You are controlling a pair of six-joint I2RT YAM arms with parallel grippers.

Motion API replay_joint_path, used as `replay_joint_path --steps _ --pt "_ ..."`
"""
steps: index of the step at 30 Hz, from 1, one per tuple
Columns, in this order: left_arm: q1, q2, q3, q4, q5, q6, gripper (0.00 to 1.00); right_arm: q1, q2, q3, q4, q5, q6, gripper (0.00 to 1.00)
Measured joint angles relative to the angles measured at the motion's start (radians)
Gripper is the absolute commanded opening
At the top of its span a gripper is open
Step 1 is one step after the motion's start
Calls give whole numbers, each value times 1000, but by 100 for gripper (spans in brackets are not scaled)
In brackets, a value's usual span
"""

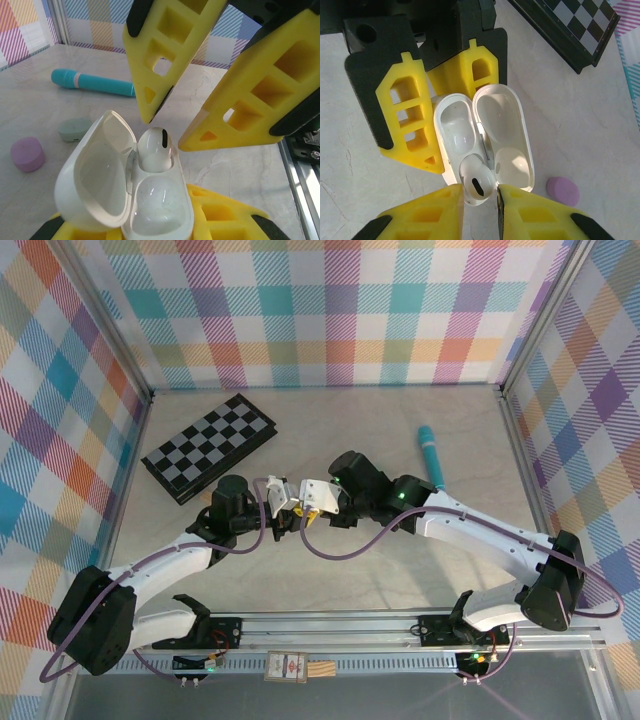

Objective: Insert wireless bluetooth earbuds into charging case

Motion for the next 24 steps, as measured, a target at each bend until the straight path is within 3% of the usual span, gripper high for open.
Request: replay_joint_path --steps 4,7,13,19,24 --pt "0 0 0 4 -3 0 5 -3 -4 0 1 -11 10 35" --pt "0 0 0 17 -11 0 6 -34 -47 -19 20 -77 53 49" --pt "12 -1 -14 69 -32 -5 6 -249 -224 -149 167 -281 270 72" --pt "20 -28 -53 96 -57 -8 6 -416 -159 -184 262 -349 602 73" --pt "23 -60 -69 106 -72 -13 5 -477 67 -121 213 -371 811 71"
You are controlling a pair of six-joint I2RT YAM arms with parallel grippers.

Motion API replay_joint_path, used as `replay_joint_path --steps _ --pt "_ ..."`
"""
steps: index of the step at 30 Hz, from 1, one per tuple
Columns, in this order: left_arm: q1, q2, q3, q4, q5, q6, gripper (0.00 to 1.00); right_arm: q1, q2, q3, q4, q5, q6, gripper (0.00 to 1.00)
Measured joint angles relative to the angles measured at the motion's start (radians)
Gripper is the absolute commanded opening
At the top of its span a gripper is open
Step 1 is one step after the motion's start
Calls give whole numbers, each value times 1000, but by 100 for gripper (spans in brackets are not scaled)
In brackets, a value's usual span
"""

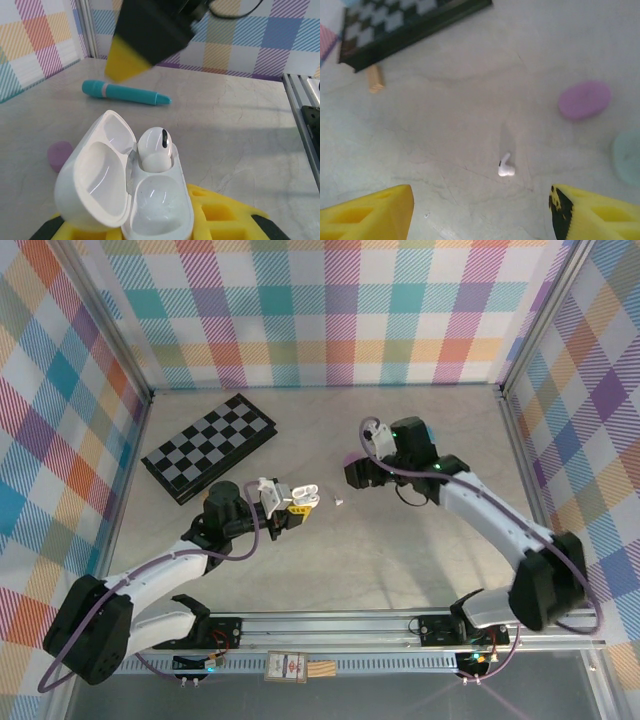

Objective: Insert wireless bluetooth earbuds into charging case

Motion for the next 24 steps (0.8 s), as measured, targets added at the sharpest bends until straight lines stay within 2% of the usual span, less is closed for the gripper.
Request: replay_joint_path --steps 5,13,17,24 --pt "0 -32 -5 8 -9 -3 5 -2 216 74 -45 -54 87 68" --pt "0 -45 -5 6 -9 -3 6 -2 496 220 -62 -125 118 65" --pt "0 -63 -5 -10 -10 -3 5 -2 557 230 -68 -160 119 64" --pt "0 -64 -5 -18 -10 -2 6 11 567 227 -74 -217 109 64"
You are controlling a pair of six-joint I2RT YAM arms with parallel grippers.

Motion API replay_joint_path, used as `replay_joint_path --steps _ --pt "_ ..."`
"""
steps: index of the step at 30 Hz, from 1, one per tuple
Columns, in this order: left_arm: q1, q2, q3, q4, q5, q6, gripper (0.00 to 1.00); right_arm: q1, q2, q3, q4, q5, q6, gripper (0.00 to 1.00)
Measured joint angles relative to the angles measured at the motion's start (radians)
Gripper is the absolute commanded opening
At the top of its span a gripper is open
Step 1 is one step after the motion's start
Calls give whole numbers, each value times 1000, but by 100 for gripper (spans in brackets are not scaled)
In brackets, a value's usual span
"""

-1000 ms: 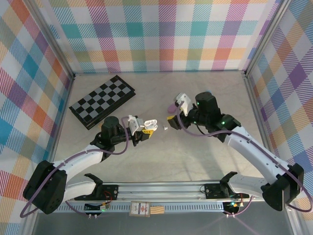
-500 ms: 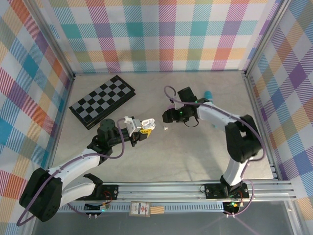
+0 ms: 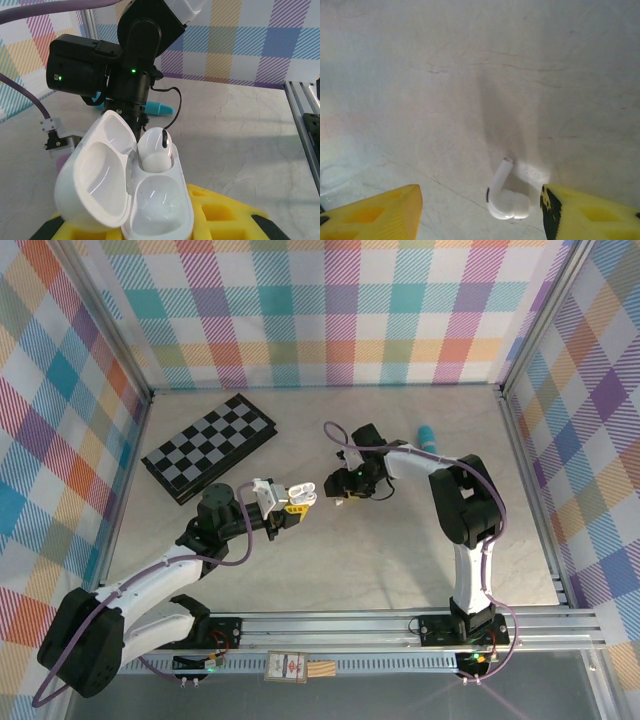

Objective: Insert wireless bluetooth earbuds into charging case

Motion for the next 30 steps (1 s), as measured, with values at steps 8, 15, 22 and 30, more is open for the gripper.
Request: replay_joint_path --steps 8,15,22,30 --pt "0 5 0 1 3 0 6 63 -16 -36 0 -64 -14 63" --pt "0 -11 0 6 12 -2 5 78 -98 -36 -17 -4 -46 62" --pt "0 -11 0 10 21 -12 5 75 20 133 -43 29 -101 63" --pt "0 -11 0 9 21 -12 6 76 104 150 -91 14 -142 57"
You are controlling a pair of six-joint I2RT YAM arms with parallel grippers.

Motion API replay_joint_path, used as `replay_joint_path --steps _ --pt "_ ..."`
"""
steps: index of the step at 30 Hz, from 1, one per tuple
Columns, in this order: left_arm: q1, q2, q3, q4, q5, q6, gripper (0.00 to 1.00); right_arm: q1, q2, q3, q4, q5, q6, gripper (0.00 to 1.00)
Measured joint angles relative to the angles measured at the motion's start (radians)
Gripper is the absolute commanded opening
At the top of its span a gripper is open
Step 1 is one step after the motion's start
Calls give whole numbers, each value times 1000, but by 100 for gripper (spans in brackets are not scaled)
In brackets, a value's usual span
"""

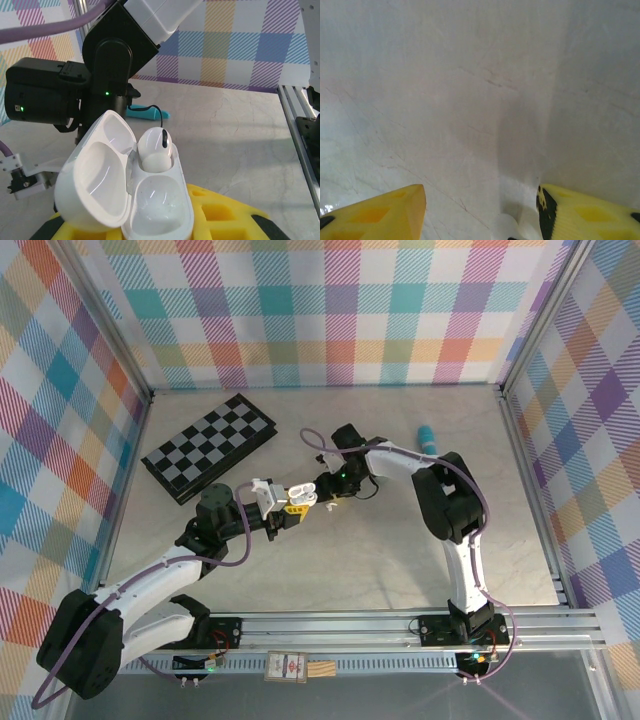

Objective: Insert wireless bluetooth earbuds into charging case

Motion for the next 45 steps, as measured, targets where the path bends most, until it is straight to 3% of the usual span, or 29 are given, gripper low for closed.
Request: replay_joint_path --steps 6,15,27,33,45 --pt "0 0 0 1 0 0 5 14 -52 -72 -31 -5 -10 45" --pt "0 5 0 20 7 -3 5 24 -101 -77 -69 21 -12 50" --pt "0 7 0 21 7 -3 6 23 6 19 -81 -10 -70 50" --pt "0 7 0 21 7 -3 5 18 -4 -31 -43 -53 -101 46" --pt "0 14 0 22 7 -3 6 19 -78 -136 -51 -67 -116 50"
